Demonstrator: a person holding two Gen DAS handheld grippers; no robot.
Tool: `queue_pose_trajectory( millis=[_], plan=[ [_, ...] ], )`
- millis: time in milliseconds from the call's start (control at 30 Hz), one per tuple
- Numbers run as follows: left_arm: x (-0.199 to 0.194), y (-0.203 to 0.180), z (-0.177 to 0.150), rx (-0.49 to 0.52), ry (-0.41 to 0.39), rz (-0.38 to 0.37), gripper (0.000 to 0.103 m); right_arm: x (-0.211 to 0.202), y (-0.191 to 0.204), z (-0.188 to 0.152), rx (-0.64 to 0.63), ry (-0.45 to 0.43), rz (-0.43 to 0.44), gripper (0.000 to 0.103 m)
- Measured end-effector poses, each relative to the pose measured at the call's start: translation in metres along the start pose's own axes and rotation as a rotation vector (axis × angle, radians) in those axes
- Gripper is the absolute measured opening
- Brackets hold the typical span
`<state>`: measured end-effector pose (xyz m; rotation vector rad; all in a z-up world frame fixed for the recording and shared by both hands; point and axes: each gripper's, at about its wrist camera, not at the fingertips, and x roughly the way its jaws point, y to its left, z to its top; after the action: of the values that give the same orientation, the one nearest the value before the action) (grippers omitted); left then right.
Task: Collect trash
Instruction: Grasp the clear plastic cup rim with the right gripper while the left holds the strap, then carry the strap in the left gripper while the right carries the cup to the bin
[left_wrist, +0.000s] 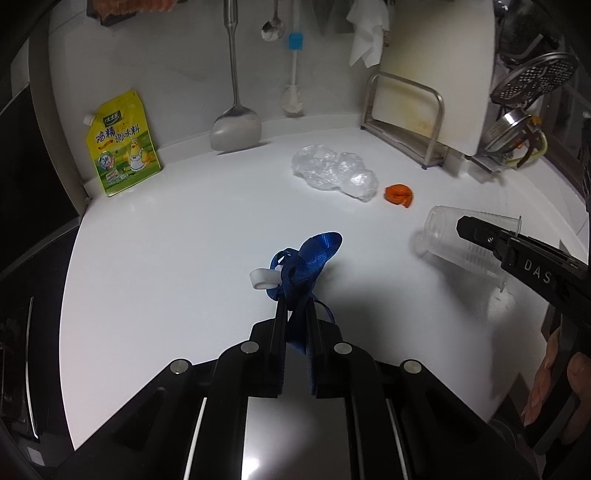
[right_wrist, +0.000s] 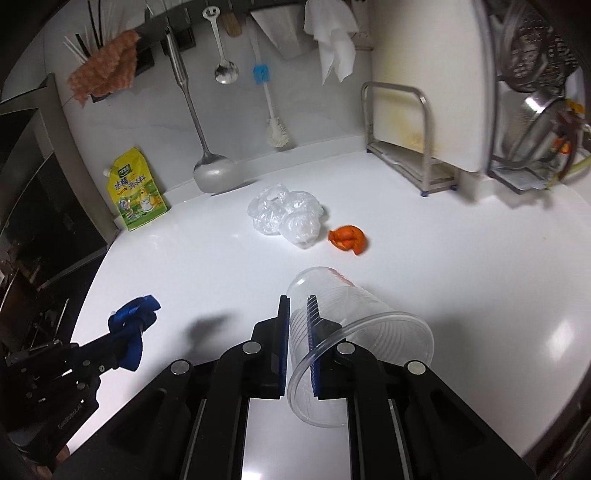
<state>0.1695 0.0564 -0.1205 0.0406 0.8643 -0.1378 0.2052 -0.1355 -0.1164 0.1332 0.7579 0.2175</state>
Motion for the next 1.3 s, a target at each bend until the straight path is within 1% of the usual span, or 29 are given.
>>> queue_pose_trajectory(
  millis=[167,333,567,767,867,967,1067,1167,1300],
  plan=[
    [-0.036,-0.020,-0.018,0.010,-0.012,-0.013,0.010,-0.044,-0.001,-0.022,0.000,0.001,-0.006,0.009],
    [-0.074,-0.042,-0.043,0.016,-0.007,-0.036,0.010,-0.099,-0.006,-0.058,0.028,0.009,0.006,0.009],
    [-0.120,-0.077,-0.090,0.022,0.018,-0.073,0.010,-0.168,-0.014,-0.126,0.056,0.052,0.025,0.009],
    [-0.147,-0.108,-0.129,0.032,0.031,-0.091,0.010,-0.208,-0.019,-0.180,0.046,0.106,0.041,0.009],
    [-0.150,-0.121,-0.148,0.049,0.051,-0.095,0.010,-0.215,-0.022,-0.199,0.041,0.135,0.042,0.009],
    [-0.144,-0.131,-0.171,0.055,0.107,-0.100,0.010,-0.218,-0.025,-0.221,0.038,0.172,0.042,0.009],
    [-0.139,-0.138,-0.189,0.056,0.160,-0.107,0.010,-0.217,-0.028,-0.235,0.034,0.199,0.044,0.009],
    [-0.135,-0.142,-0.201,0.059,0.199,-0.115,0.010,-0.214,-0.031,-0.247,0.042,0.230,0.041,0.009],
    [-0.127,-0.145,-0.210,0.064,0.237,-0.121,0.010,-0.206,-0.038,-0.257,0.069,0.267,0.046,0.009]
  ],
)
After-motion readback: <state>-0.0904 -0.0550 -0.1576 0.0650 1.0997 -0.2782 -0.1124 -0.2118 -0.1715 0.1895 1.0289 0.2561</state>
